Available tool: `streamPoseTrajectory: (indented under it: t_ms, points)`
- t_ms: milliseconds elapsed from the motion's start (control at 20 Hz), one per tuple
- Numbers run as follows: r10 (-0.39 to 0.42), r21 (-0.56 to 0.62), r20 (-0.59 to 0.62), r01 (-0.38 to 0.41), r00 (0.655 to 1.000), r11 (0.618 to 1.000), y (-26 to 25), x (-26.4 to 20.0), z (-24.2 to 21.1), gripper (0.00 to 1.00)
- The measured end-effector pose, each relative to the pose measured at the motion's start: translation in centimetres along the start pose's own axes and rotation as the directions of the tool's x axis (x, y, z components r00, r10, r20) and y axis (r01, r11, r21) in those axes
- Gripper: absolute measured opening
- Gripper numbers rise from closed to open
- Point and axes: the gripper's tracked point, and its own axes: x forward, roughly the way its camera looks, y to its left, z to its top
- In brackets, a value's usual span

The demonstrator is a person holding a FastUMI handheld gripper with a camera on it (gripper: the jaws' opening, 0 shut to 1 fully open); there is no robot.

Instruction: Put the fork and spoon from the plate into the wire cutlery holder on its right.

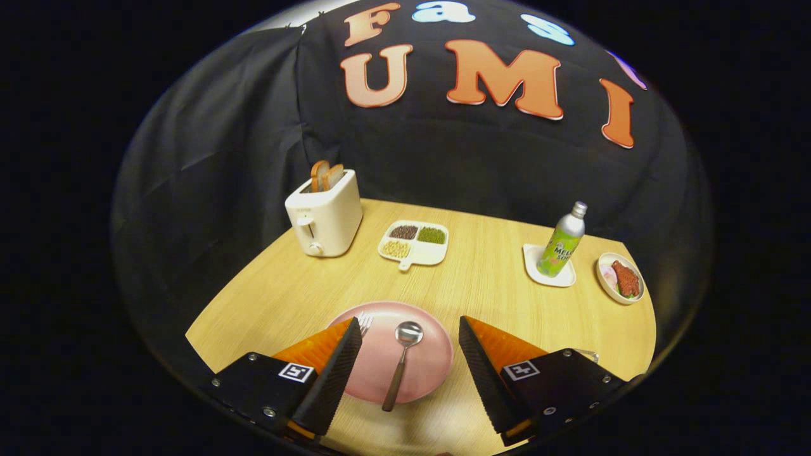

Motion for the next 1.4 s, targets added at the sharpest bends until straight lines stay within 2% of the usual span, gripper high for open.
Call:
streamPoseTrajectory:
  t_ms: [200, 450, 600, 750, 900, 1100, 1200, 1400]
  points:
    - [0.002, -0.015, -0.197, -0.006, 0.980, 1.000, 1.4, 2.6, -4.8, 0.92]
    - [-0.027, -0.036, -0.369, 0.015, 0.929, 0.999, 1.5, 4.8, -8.5, 0.83]
    - [-0.017, -0.008, -0.460, 0.014, 0.888, 1.000, 1.5, 6.1, -10.0, 0.73]
    - [0.014, 0.028, -0.557, 0.003, 0.830, 1.000, 1.8, 6.8, -11.6, 0.63]
    - [-0.001, 0.022, -0.617, 0.018, 0.787, 1.000, 1.5, 7.1, -12.7, 0.43]
    - [0.007, 0.045, -0.693, 0.033, 0.721, 0.998, 2.0, 6.7, -14.4, 0.29]
    - [-0.010, 0.036, -0.663, 0.045, 0.749, 0.998, 1.6, 7.1, -13.9, 0.17]
    - [0.015, 0.074, -0.662, 0.046, 0.750, 0.996, 1.7, 6.6, -14.0, 0.08]
